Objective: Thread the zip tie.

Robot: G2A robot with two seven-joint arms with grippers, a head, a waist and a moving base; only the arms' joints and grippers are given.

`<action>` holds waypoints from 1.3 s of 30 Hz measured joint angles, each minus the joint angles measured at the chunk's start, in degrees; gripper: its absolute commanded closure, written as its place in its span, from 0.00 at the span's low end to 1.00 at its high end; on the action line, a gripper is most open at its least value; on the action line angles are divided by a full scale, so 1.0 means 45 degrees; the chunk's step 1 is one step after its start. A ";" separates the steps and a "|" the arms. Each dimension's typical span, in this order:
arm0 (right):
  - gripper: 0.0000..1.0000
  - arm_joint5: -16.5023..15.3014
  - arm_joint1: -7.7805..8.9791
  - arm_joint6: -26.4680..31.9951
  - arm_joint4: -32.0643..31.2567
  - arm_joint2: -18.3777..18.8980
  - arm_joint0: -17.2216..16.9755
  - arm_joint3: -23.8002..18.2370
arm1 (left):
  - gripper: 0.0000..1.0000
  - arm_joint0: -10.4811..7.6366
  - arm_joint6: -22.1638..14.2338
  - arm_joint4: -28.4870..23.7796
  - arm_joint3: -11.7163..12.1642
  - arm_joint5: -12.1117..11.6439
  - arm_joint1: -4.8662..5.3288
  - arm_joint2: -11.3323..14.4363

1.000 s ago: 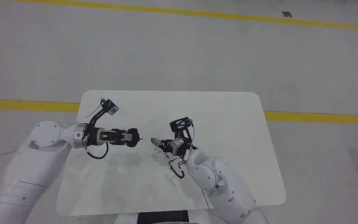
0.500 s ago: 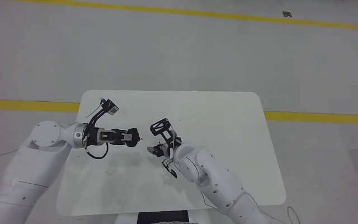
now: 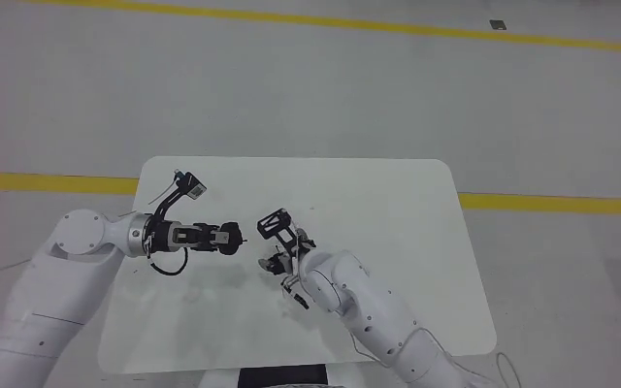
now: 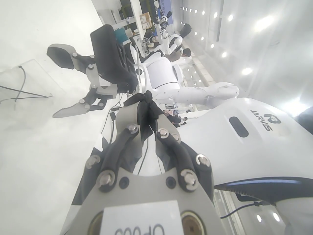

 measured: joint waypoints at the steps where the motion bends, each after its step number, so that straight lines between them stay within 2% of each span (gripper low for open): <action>1: 0.00 0.0108 -0.0045 0.0272 -0.0144 -0.0120 0.0126 0.0028 | 1.00 0.0000 0.0000 0.0000 0.0000 0.0000 0.0000 0.0000; 6: 0.00 0.0390 -0.0360 0.1453 -0.0248 -0.0725 0.0933 0.0489 | 1.00 0.0000 0.0000 0.0000 0.0000 0.0000 0.0000 0.0000; 9: 0.00 0.0321 -0.0503 0.1877 0.0071 -0.0890 0.1241 0.0675 | 1.00 0.0000 0.0000 0.0000 0.0000 0.0000 0.0000 0.0000; 17: 0.00 0.0185 -0.0498 0.1556 0.0179 -0.0806 0.1098 0.0801 | 1.00 0.0000 0.0000 0.0000 0.0000 0.0000 0.0000 0.0000; 24: 0.00 0.0430 -0.0706 0.2724 0.0138 -0.0955 0.1577 0.1275 | 1.00 0.0000 0.0000 0.0000 0.0000 0.0000 0.0000 0.0000; 30: 0.00 0.0453 -0.0734 0.2723 0.0170 -0.0983 0.1617 0.1290 | 1.00 0.0000 0.0000 0.0000 0.0000 0.0000 0.0000 0.0000; 36: 0.00 0.0170 -0.0721 0.2341 -0.0154 -0.0957 0.1346 0.1210 | 1.00 0.0000 0.0000 0.0000 0.0000 0.0000 0.0000 0.0000; 37: 0.03 0.0164 -0.0725 0.2357 -0.0184 -0.0942 0.1327 0.1175 | 1.00 0.0000 0.0000 0.0000 0.0000 0.0000 0.0000 0.0000; 38: 0.17 0.0165 -0.0729 0.2355 -0.0224 -0.0926 0.1307 0.1147 | 1.00 0.0000 0.0000 0.0000 0.0000 0.0000 0.0000 0.0000; 39: 0.47 0.0195 -0.0736 0.2333 -0.0294 -0.0905 0.1277 0.1116 | 1.00 0.0000 0.0000 0.0000 0.0000 0.0000 0.0000 0.0000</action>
